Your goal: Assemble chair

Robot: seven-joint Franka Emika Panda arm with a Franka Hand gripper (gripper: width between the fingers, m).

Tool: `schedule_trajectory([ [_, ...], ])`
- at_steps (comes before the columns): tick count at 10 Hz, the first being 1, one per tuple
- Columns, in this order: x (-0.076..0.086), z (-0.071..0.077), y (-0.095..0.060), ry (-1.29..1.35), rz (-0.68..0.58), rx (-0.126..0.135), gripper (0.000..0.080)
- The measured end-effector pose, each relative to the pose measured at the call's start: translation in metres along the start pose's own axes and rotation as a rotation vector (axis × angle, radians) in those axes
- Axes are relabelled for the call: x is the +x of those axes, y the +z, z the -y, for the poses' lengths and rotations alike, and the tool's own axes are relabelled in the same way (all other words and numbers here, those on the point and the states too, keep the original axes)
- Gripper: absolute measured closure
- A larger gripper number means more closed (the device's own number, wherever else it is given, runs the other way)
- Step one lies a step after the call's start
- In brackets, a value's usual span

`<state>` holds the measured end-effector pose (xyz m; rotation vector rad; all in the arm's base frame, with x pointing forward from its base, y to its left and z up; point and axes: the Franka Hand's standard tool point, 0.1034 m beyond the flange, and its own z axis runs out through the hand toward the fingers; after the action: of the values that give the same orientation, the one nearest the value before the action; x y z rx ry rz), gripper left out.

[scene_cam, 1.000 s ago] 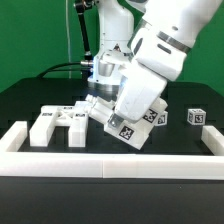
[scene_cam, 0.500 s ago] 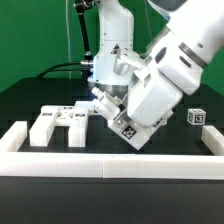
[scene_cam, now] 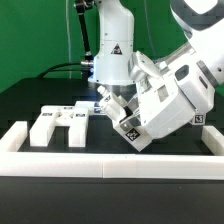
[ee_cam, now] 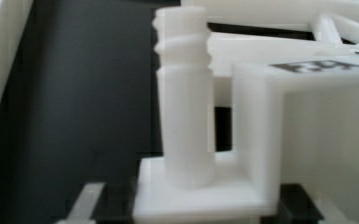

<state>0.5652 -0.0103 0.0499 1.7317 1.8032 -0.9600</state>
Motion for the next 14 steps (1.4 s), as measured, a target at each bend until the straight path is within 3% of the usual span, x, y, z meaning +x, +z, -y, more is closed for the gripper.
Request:
schedule_trajectory([
  [1, 0.0, 0.0, 0.0, 0.0, -0.001, 0.0, 0.0465],
  [2, 0.0, 0.0, 0.0, -0.001, -0.001, 0.0, 0.0272],
  [3, 0.0, 0.0, 0.0, -0.001, -0.001, 0.001, 0.0187],
  [4, 0.001, 0.0, 0.001, -0.002, 0.0, 0.002, 0.0161],
  [6, 0.001, 0.001, 0.002, -0.005, 0.004, 0.009, 0.0152],
  [9, 0.008, 0.001, -0.005, -0.006, 0.003, -0.002, 0.0151],
  [14, 0.049, 0.006, -0.026, -0.023, -0.013, -0.036, 0.0151],
])
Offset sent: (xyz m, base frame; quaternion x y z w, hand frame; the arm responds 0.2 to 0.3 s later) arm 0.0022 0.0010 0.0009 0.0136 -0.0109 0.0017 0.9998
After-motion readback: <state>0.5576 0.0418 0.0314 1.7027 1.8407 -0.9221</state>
